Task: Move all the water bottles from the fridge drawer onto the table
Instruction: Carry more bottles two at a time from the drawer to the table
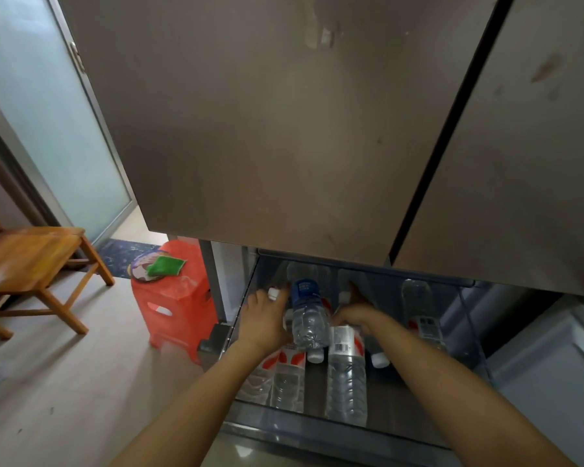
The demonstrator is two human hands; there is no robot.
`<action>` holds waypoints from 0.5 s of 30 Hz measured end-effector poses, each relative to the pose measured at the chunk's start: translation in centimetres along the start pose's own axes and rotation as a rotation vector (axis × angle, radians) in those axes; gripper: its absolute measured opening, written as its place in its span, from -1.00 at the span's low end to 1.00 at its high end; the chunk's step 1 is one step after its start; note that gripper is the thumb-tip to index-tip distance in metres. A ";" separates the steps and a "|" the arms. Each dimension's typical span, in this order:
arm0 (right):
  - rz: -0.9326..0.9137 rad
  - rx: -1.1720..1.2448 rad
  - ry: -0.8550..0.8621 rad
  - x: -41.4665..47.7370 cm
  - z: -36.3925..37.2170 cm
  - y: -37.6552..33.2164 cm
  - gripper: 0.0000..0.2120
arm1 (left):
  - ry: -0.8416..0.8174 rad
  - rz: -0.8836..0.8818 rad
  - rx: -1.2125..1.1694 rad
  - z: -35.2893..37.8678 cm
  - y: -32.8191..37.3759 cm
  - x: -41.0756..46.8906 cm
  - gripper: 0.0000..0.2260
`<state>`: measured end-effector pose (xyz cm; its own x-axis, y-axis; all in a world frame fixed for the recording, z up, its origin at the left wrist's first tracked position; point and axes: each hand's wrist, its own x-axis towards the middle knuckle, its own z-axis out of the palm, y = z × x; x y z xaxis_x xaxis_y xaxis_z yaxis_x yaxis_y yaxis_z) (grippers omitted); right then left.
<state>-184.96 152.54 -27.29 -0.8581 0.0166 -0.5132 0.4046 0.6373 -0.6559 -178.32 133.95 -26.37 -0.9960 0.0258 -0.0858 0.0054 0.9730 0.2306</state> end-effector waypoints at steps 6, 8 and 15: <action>-0.178 0.088 -0.055 -4.2 -0.7 1.6 0.07 | 0.042 0.078 -0.199 -1.8 -1.0 -3.3 -0.02; -0.251 0.079 -0.041 -6.0 -1.1 1.9 0.09 | 0.059 0.112 -0.328 -1.8 -1.4 -4.2 -0.02; -0.503 0.025 0.112 -11.0 -1.2 2.6 0.06 | 0.104 0.242 -0.469 -1.7 -1.9 -6.0 -0.05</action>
<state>-174.82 154.92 -22.68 -0.9765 -0.2039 -0.0691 -0.0607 0.5687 -0.8203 -172.51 131.57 -24.69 -0.9748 0.1910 0.1148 0.2196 0.7345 0.6422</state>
